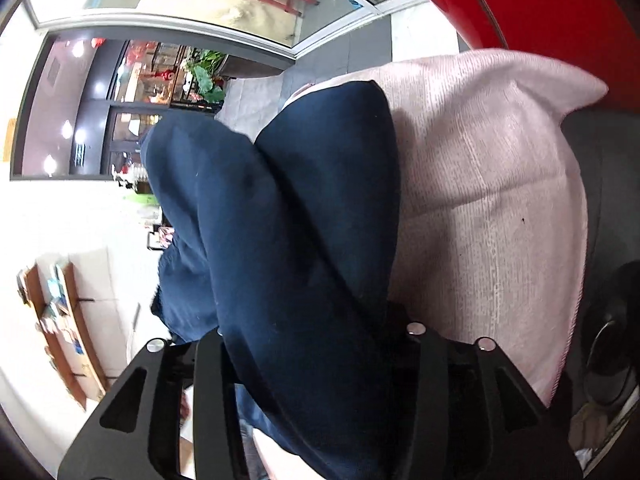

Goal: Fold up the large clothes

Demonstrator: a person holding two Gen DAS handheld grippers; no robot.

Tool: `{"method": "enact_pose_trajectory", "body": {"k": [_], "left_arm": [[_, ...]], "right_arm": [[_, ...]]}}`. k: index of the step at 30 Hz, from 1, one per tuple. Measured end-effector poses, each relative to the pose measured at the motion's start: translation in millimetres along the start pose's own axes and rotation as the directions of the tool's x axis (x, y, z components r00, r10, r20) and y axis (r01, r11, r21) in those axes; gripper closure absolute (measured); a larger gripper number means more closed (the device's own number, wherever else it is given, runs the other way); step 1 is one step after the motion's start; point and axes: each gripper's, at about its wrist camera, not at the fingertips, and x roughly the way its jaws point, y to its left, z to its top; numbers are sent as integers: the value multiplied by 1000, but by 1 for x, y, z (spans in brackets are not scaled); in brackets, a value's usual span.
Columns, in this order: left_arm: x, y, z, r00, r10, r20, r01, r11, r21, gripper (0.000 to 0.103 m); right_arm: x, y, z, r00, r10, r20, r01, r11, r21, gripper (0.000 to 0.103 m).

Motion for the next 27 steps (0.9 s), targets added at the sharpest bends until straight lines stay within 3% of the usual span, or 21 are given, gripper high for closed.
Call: {"method": "enact_pose_trajectory", "body": {"k": [3,5,7,9,11,12,13,14,15,16,18,21,22,24,25,27], "left_arm": [[-27,23,11,995,-16,96,29,989,-145,16],[-36,25,11,993,-31,110,48,986,-157,16],[-48,10,-1,994,-19,108,27,997,-70,16],[-54,-14,-17,992,37,123,-47,996,76,16],[-47,-46,-44,982,112,153,-154,942,297,16],[-41,-60,-59,975,139,173,-198,897,396,16],[-34,-76,-79,969,153,195,-232,836,497,16],[-27,-88,-93,967,154,203,-244,793,558,17],[-18,-103,-108,969,146,202,-241,752,613,17],[-8,-112,-114,971,138,194,-232,735,637,17],[16,-134,-123,979,138,152,-205,706,678,18],[49,-160,-119,973,183,141,-228,662,714,23],[65,-171,-112,969,203,141,-240,644,727,23],[85,-186,-97,965,226,132,-249,638,728,22],[94,-196,-84,966,230,117,-242,650,720,22],[108,-206,-63,965,247,84,-234,675,700,21]], "right_arm": [[-5,1,4,1000,-16,-12,16,1000,-5,59],[-12,16,3,996,-87,0,87,991,-99,57],[-21,32,-1,984,-177,37,181,965,-189,51],[-32,44,-4,962,-251,107,269,933,-237,46],[-50,58,-10,926,-308,220,360,894,-266,44],[-56,67,-14,896,-346,279,422,859,-289,44],[-59,83,-22,871,-353,343,467,810,-354,44],[-58,100,-31,844,-346,409,513,744,-429,44],[-56,111,-38,833,-337,439,533,703,-472,44],[-47,131,-53,834,-301,462,539,621,-569,44],[-16,160,-74,880,-259,398,475,483,-736,44],[31,182,-87,908,-272,319,406,375,-833,44],[43,185,-85,910,-276,309,395,357,-847,44],[70,186,-68,906,-300,298,392,331,-858,44],[82,184,-55,897,-319,307,412,349,-842,44],[95,172,-18,901,-342,265,405,452,-795,44]]}}
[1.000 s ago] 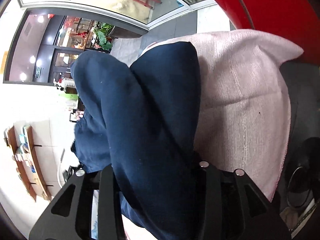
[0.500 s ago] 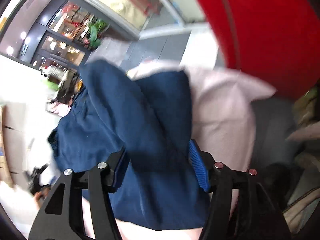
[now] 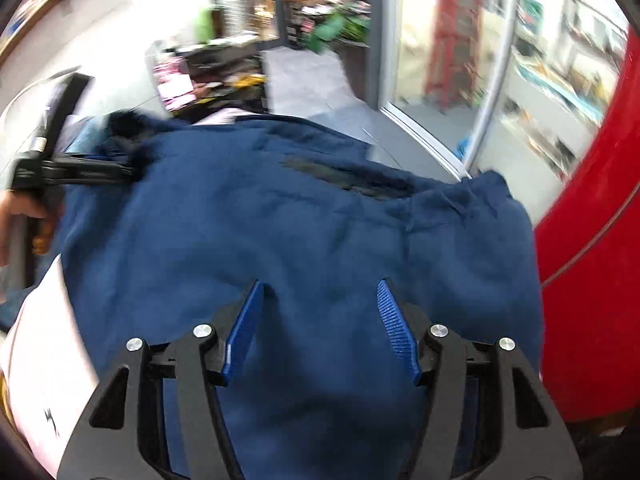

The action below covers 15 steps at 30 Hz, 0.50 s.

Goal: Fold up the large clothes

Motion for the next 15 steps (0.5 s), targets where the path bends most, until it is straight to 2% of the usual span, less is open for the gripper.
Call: {"method": "enact_pose_trajectory", "body": {"k": [2,3,4,5,6,7,8,10,12,14,15], "left_arm": [[13,10,22,998,-47,-42,44,996,-76,21],[14,14,27,996,-73,-43,68,990,-122,19],[17,27,34,991,-128,-46,114,965,-236,15],[19,40,37,981,-190,-48,163,924,-345,10],[17,56,39,969,-248,-23,209,858,-469,10],[13,63,39,963,-270,3,234,827,-511,10],[7,69,41,956,-291,28,261,807,-529,10],[-9,73,37,952,-301,55,285,809,-514,11],[-28,71,27,960,-268,87,276,836,-474,10],[-55,63,12,983,-148,112,180,912,-368,10],[-69,57,2,987,-97,127,131,944,-304,9]], "right_arm": [[17,-39,10,999,33,9,-34,984,176,44],[21,-48,12,999,52,11,-53,975,216,45],[26,-59,16,995,95,6,-93,958,273,45],[29,-66,17,992,123,4,-117,940,322,45],[31,-67,18,992,129,4,-123,932,341,45],[33,-66,21,993,119,-2,-111,935,336,45],[34,-62,23,995,97,-8,-90,947,309,45],[35,-52,24,999,51,-13,-46,965,259,45],[32,-47,21,999,37,-4,-34,964,265,45],[21,-38,20,1000,27,1,-26,962,270,44],[17,-35,20,1000,16,7,-18,961,276,44]]}}
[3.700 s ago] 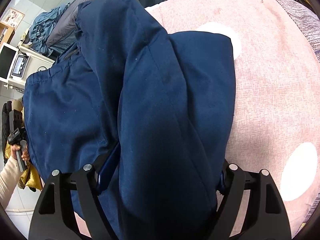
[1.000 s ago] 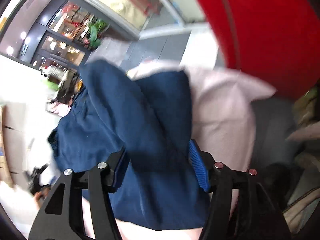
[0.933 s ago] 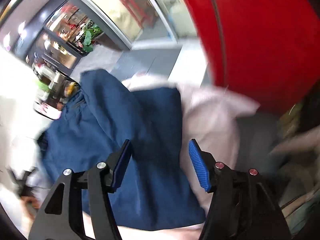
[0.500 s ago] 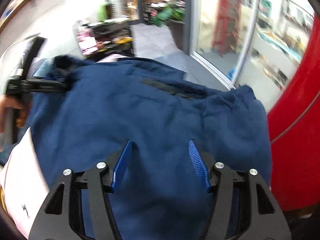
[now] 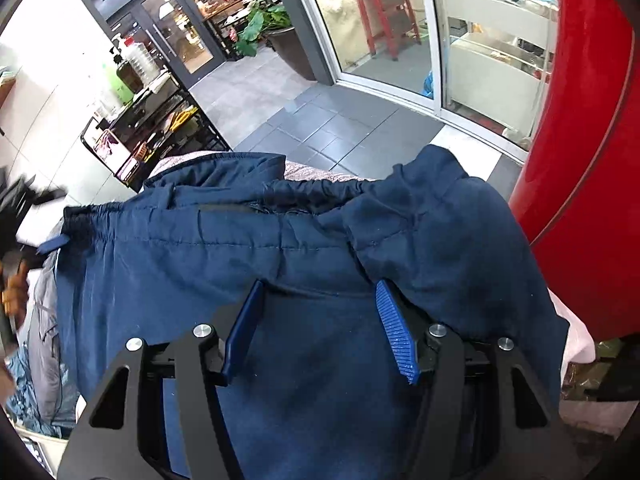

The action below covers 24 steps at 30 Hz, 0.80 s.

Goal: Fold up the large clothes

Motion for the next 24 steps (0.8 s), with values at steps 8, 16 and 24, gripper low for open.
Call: {"method": "enact_pose_trajectory", "body": {"k": [8,16,24], "left_arm": [[-73,-31,-84,977,191,95,-211,935,285,6],[-98,-58,-168,959,281,19,-272,908,319,6],[-121,-85,-195,926,378,19,-359,862,359,6]], "right_arm": [[-75,38,-17,987,-90,134,106,987,-117,25],[-99,69,-75,988,-141,-59,122,960,-251,23],[-115,87,-105,970,-200,-137,147,935,-322,23]]}}
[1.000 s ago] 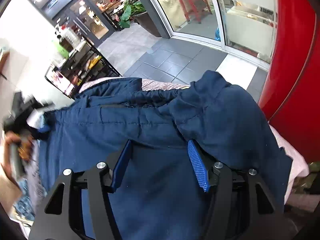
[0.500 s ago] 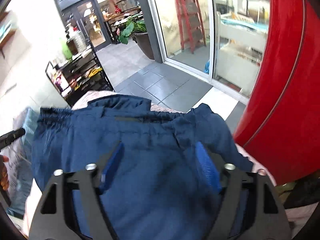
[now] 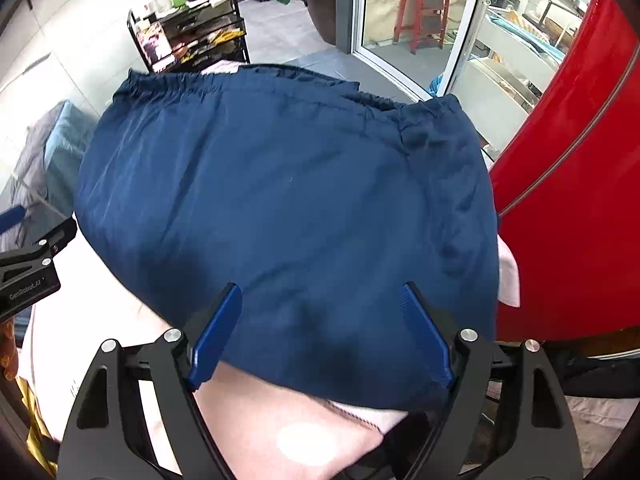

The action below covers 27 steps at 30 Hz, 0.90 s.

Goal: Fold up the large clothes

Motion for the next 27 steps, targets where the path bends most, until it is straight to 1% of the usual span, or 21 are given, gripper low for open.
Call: {"method": "enact_pose_trajectory", "body": {"k": [5,8,10,16,21,27], "left_arm": [[-6,-8,-1,999,-39,-33,39,999,8,6],[-6,-14,0,999,-20,-42,22,999,35,6],[-5,-18,0,999,-20,-49,23,999,44,6],[-1,-17,1,997,-35,-65,37,999,36,6],[1,-18,2,997,-32,-68,35,998,44,6],[1,-16,2,996,-49,-80,52,998,28,6]], "right_arm": [[-7,1,-4,1000,-27,-3,27,1000,-2,23],[-8,-2,-4,1000,-17,-7,17,1000,15,23],[-7,-2,-5,1000,-24,-8,24,1000,13,23],[-4,-1,-6,999,-23,-23,24,1000,9,23],[-1,1,-8,999,-25,-33,25,1000,-1,23],[-2,4,-8,999,-19,-33,19,1000,-5,23]]}}
